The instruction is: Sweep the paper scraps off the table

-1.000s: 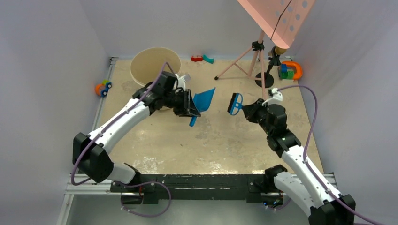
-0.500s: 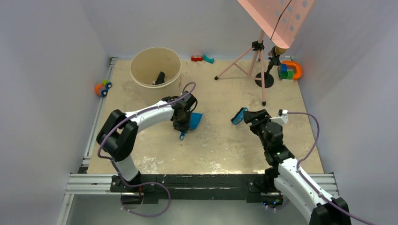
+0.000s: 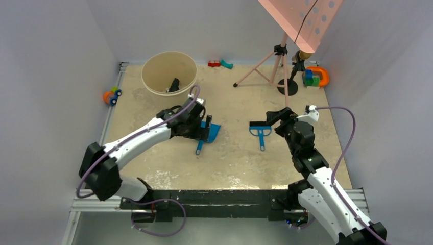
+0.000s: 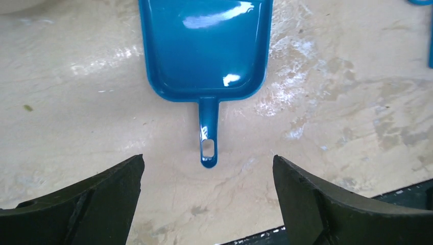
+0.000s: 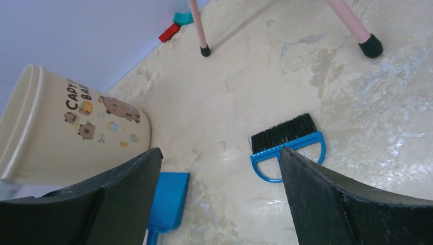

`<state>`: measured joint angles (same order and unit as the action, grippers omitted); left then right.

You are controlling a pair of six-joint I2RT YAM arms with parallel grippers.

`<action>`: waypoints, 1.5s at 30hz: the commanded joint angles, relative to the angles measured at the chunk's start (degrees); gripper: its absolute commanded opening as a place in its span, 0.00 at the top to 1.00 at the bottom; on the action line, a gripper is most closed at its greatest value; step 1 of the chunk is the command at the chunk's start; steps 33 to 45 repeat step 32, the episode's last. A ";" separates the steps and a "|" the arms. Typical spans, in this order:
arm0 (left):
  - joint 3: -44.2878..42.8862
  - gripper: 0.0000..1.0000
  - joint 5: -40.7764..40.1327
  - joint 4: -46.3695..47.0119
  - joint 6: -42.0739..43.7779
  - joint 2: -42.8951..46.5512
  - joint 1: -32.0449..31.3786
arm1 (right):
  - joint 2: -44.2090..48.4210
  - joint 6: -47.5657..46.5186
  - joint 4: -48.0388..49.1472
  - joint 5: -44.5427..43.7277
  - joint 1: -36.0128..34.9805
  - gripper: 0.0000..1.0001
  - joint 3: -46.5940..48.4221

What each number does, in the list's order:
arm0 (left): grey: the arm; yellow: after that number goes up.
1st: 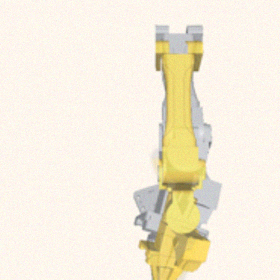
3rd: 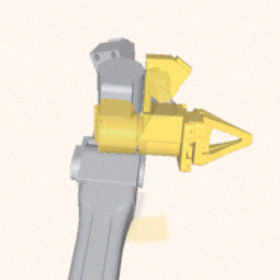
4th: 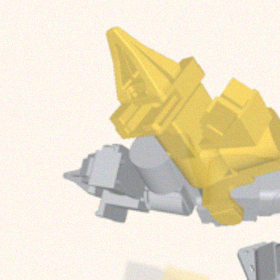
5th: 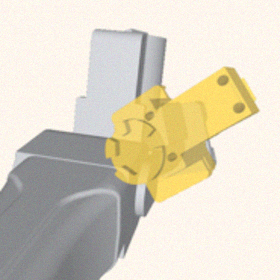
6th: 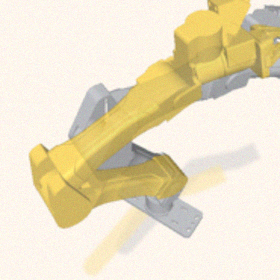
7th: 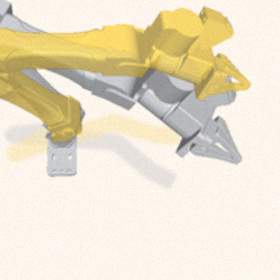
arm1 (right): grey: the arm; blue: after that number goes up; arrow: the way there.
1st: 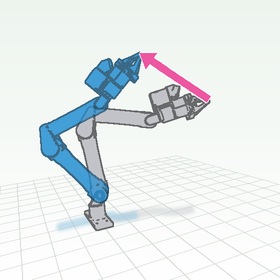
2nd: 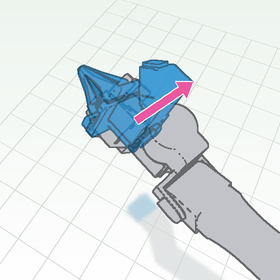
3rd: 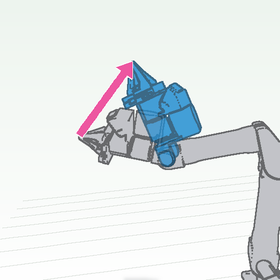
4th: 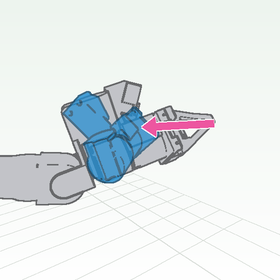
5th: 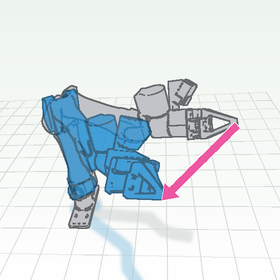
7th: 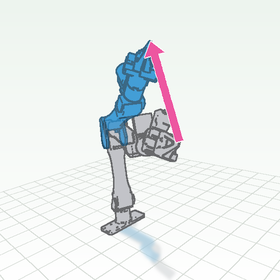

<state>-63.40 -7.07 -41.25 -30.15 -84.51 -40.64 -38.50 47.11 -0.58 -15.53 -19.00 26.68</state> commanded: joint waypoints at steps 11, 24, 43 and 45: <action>16.04 0.00 -12.02 8.56 0.00 47.74 -0.15 | 18.67 -24.16 -11.53 4.17 0.02 0.15 10.58; 20.73 0.01 -14.60 8.31 -0.73 61.36 -0.15 | 36.98 -27.46 -16.64 -2.79 0.04 0.16 9.25; 20.86 0.00 -16.75 5.63 -2.49 62.39 -0.14 | 36.35 -26.61 -18.39 -2.65 0.10 0.16 9.99; 20.86 0.00 -16.75 5.63 -2.49 62.39 -0.14 | 36.35 -26.61 -18.39 -2.65 0.10 0.16 9.99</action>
